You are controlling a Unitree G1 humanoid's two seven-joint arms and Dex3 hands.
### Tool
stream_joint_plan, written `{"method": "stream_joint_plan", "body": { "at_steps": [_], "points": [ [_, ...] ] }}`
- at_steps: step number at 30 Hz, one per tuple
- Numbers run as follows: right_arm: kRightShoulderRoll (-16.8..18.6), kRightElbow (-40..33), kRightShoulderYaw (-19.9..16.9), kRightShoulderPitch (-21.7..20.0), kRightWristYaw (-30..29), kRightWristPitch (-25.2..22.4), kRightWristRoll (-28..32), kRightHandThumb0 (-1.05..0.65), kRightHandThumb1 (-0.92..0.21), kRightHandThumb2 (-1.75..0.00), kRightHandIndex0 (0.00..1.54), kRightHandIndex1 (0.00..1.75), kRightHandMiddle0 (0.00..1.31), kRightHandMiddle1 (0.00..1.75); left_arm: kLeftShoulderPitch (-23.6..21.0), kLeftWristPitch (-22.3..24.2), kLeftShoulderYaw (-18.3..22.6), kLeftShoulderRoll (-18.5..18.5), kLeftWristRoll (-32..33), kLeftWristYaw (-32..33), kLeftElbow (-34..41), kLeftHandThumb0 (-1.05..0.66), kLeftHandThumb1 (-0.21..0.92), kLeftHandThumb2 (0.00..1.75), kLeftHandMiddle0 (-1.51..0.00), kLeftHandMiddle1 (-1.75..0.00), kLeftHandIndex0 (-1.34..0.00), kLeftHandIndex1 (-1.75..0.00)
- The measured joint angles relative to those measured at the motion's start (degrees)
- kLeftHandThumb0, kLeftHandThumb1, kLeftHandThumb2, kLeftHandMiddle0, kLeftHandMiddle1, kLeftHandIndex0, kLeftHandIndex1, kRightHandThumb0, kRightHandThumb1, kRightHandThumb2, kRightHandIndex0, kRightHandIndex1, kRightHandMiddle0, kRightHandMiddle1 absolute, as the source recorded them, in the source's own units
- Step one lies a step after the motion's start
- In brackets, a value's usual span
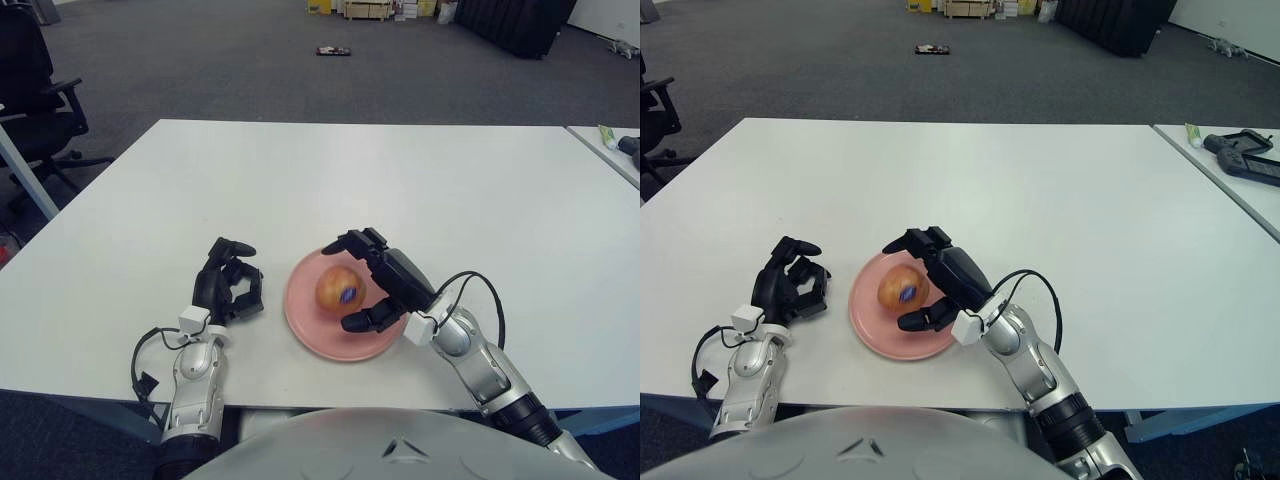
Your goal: Put the apple into the plate.
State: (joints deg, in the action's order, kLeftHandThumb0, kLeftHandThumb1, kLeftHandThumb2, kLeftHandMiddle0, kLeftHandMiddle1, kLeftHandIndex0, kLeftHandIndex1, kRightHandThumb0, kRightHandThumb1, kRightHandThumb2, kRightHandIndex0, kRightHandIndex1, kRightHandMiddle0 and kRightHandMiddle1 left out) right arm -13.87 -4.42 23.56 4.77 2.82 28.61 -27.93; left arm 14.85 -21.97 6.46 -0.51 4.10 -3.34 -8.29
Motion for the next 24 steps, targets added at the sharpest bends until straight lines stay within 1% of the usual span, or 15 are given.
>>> {"method": "stream_joint_plan", "body": {
  "at_steps": [1,4,6,9,14,17,24],
  "points": [
    [-0.03,-0.07,-0.09,0.12,-0.15,0.23,0.00,-0.72,-0.63,-0.77,0.00,0.15,0.00,0.62,0.00,-0.01,0.00,-0.05,0.02,-0.14,-0.03,-0.01,0.32,1.33,-0.60,-1.74,-0.38,-1.75],
    [-0.14,-0.34,-0.60,0.47,-0.54,0.67,-0.03,-0.75,-0.67,-0.72,0.00,0.06,0.00,0.49,-0.01,0.10,0.01,-0.20,0.15,-0.42,-0.08,-0.01,0.38,1.26,-0.55,-1.73,-0.35,-1.75],
    [-0.24,-0.61,-0.99,0.69,-0.55,0.65,-0.03,-0.76,-0.68,-0.70,0.00,0.03,0.00,0.43,-0.01,0.39,0.04,-0.20,0.23,-0.41,0.03,-0.01,0.40,1.23,-0.53,-1.73,-0.34,-1.75],
    [-0.33,-1.32,-1.62,1.07,-0.54,0.51,-0.02,-0.78,-0.69,-0.68,0.00,0.01,0.00,0.36,0.04,0.57,0.07,-0.11,0.27,-0.41,0.19,-0.01,0.41,1.23,-0.52,-1.74,-0.34,-1.75],
    [-0.35,-2.64,-2.49,1.57,-0.54,0.29,-0.02,-0.82,-0.73,-0.62,0.00,0.00,0.00,0.28,0.07,0.49,0.06,-0.08,0.30,-0.43,0.20,-0.01,0.35,1.30,-0.57,-1.75,-0.37,-1.75],
    [-0.38,-3.70,-3.19,2.24,-0.52,0.04,0.18,-0.85,-0.75,-0.58,0.00,0.00,0.00,0.18,0.07,0.43,0.04,-0.09,0.50,-0.67,0.20,-0.01,0.32,1.33,-0.60,-1.75,-0.38,-1.75],
    [-0.26,-6.26,-5.02,4.06,-0.44,-1.53,0.90,-0.86,-0.75,-0.55,0.00,0.00,0.00,0.11,0.09,0.39,0.06,-0.13,1.17,-0.95,0.17,-0.01,0.29,1.36,-0.62,-1.75,-0.40,-1.74]
  ]
}}
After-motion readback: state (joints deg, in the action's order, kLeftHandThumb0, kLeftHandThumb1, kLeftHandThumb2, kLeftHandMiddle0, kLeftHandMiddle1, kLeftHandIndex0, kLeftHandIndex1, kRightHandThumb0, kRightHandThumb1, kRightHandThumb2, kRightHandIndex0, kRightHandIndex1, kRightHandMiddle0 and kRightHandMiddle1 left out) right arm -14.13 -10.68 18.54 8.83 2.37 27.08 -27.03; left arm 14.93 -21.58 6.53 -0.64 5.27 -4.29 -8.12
